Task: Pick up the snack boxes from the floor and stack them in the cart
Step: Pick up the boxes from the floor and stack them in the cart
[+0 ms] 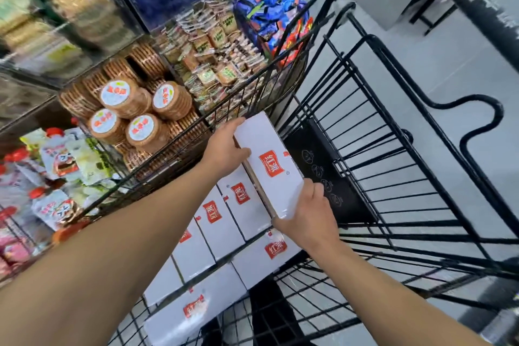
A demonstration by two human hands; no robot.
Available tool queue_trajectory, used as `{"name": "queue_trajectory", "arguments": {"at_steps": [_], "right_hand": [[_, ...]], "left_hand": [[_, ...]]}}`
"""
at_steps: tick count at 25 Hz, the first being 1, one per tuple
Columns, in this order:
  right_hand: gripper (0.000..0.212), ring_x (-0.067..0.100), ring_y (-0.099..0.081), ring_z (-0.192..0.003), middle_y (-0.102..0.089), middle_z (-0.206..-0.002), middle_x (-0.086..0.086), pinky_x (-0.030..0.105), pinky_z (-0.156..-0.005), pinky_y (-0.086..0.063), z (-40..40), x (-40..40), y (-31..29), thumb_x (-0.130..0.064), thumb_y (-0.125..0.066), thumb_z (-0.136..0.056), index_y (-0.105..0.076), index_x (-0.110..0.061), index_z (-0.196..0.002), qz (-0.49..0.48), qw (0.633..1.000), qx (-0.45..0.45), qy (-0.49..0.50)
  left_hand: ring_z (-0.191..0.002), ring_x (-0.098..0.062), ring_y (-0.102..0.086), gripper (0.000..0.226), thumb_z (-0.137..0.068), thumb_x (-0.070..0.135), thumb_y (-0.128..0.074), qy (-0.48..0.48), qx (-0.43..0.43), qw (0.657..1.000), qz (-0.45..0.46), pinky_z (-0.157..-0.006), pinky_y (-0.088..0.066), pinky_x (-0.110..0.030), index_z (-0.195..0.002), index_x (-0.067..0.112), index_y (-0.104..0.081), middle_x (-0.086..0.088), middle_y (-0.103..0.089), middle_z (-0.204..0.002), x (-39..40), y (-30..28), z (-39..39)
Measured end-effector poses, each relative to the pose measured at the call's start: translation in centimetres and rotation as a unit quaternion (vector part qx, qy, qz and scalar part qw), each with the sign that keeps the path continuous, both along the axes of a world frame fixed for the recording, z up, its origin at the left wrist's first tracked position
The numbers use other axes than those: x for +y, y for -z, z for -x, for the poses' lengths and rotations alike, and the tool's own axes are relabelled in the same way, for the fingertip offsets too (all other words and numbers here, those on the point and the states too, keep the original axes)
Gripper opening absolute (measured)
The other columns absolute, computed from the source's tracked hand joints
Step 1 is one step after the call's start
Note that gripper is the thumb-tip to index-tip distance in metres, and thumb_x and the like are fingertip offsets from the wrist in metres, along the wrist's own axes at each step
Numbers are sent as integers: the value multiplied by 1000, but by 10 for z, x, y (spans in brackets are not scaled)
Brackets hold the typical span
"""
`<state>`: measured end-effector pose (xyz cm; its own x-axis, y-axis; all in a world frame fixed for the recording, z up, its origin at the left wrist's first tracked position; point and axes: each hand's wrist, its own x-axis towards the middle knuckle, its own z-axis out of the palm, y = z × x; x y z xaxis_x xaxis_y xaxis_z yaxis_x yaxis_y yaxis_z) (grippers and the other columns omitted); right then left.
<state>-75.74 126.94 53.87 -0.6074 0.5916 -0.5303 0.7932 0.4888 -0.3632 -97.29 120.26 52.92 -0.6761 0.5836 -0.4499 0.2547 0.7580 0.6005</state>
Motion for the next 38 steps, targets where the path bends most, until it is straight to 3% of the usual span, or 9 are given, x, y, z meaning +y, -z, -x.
{"name": "queue_trajectory", "arguments": {"at_steps": [4, 6, 8, 11, 18, 24, 28, 34, 38], "right_hand": [[109, 25, -44, -118, -36, -128, 2, 43, -98, -46, 7, 7, -5, -65, -75, -62, -13, -20, -140, -38, 998, -32, -37], [110, 28, -36, -131, -35, -139, 4, 47, -110, -34, 10, 2, -10, -69, -68, -65, -12, -18, -145, -97, 992, -6, -75], [106, 29, -28, -140, -32, -148, 6, 49, -115, -25, 16, -13, -22, -67, -66, -69, -13, -17, -147, -137, 982, 24, -126], [100, 30, -27, -140, -33, -150, 6, 51, -114, -25, 32, -55, -41, -63, -65, -73, -17, -18, -148, -156, 966, 56, -197], [78, 31, -20, -143, -33, -150, 4, 48, -117, -17, 62, -263, -83, -57, -56, -82, -30, -19, -145, -123, 879, 79, -453], [79, 30, -26, -139, -37, -145, 3, 46, -116, -22, 17, -510, -100, -58, -62, -77, -36, -23, -143, -133, 757, 116, -629], [74, 28, -32, -136, -41, -143, 3, 42, -114, -26, -26, -666, -111, -58, -62, -74, -44, -24, -137, -126, 689, 144, -699], [75, 27, -42, -129, -50, -131, 5, 41, -109, -33, -89, -872, -131, -61, -50, -65, -52, -20, -127, -94, 550, 157, -814], [72, 25, -36, -134, -44, -140, 4, 39, -113, -29, -115, -995, -131, -58, -54, -79, -44, -18, -137, -58, 461, 162, -871]], "left_hand": [[-142, -22, -29, 91, -79, 26, -77, 22, -90, 996, -13, -112, -33, -40, -152, 20, -21, 0, -25, -157, -10, -17, 8], [-139, -17, -31, 85, -83, 25, -73, 23, -106, 993, -41, -107, -33, -31, -151, 20, -23, 4, -29, -154, -25, -34, 2], [-132, -13, -37, 74, -87, 26, -68, 21, -88, 995, -43, -101, -34, -25, -149, 19, -29, 8, -36, -147, -55, -53, -12], [-135, -19, -41, 66, -89, 35, -63, -9, -14, 1000, 4, -104, -36, -30, -147, 20, -36, 2, -40, -150, -119, -74, -40], [-131, -21, -47, 65, -83, 39, -67, -252, 25, 967, 5, -107, -35, -27, -141, 16, -46, -4, -49, -144, -375, -115, -133], [-124, -26, -54, 59, -88, 34, -61, -451, 32, 892, 15, -101, -36, -28, -141, 15, -44, -14, -57, -135, -625, -128, -262], [-120, -26, -56, 58, -88, 32, -64, -545, 54, 836, 27, -101, -38, -30, -141, 18, -45, -8, -53, -140, -771, -138, -354], [-131, -22, -47, 58, -87, 31, -65, -688, 74, 720, 54, -103, -33, -27, -141, 17, -46, -5, -50, -143, -938, -157, -482], [-133, -20, -44, 59, -87, 32, -64, -775, 71, 626, 48, -108, -32, -30, -142, 20, -45, -1, -47, -146, -1022, -156, -539]]}}
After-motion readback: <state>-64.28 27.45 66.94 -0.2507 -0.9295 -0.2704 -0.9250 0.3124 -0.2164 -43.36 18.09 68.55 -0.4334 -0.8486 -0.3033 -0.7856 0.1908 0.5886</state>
